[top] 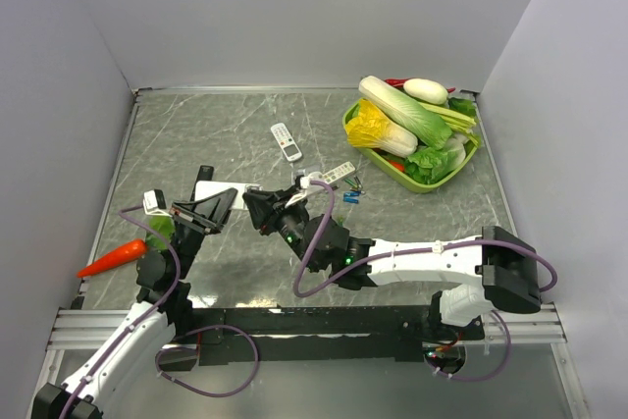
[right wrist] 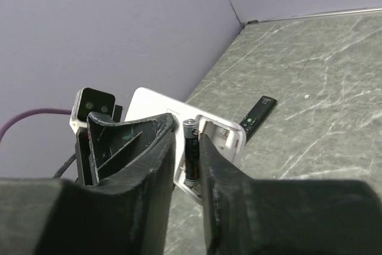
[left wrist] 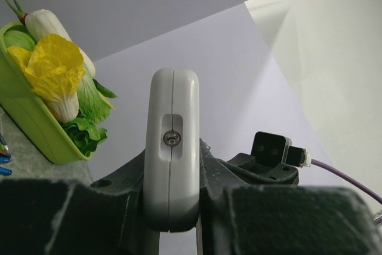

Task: Load the batteries into the remote control

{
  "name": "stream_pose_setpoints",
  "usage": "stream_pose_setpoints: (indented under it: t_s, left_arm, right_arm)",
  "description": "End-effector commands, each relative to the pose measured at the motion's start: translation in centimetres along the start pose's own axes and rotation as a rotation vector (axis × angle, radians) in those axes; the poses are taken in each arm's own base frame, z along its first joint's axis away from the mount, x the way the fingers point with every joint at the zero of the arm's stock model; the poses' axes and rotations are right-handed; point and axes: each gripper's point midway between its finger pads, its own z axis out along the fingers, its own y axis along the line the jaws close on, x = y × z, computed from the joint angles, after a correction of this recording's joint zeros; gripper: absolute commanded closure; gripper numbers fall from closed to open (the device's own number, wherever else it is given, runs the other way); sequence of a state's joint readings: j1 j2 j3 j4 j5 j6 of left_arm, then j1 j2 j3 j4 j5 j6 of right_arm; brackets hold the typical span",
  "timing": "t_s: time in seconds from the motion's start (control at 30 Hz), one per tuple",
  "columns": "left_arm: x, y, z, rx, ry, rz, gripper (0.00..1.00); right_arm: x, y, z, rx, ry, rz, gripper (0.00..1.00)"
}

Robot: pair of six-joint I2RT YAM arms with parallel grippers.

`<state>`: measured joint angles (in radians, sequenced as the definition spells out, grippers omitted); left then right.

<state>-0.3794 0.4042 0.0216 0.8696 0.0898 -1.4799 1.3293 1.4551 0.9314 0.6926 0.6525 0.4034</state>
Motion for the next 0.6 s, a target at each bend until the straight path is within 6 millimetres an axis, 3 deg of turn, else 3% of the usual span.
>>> stream_pose_setpoints:
  t_s: [0.0,0.3,0.57]
  left_arm:
    - [0.2,-0.9,-1.8,0.104,-0.003,-0.055,0.98]
    - [0.1,-0.5,-2.1,0.094,-0.014,-0.077,0.98]
    - [0.1,0.3,-2.2,0.069,-0.015,-0.090,0.98]
  right_arm:
    - [1.8,-2.2,0.1,0.091,0.048,-0.088,0.64]
    - [1.6,-3.0,0.2,0.153,0.055,-0.120,0.53]
    - [1.7,-4.0,0.1,0.221,0.080,-0.146,0.51]
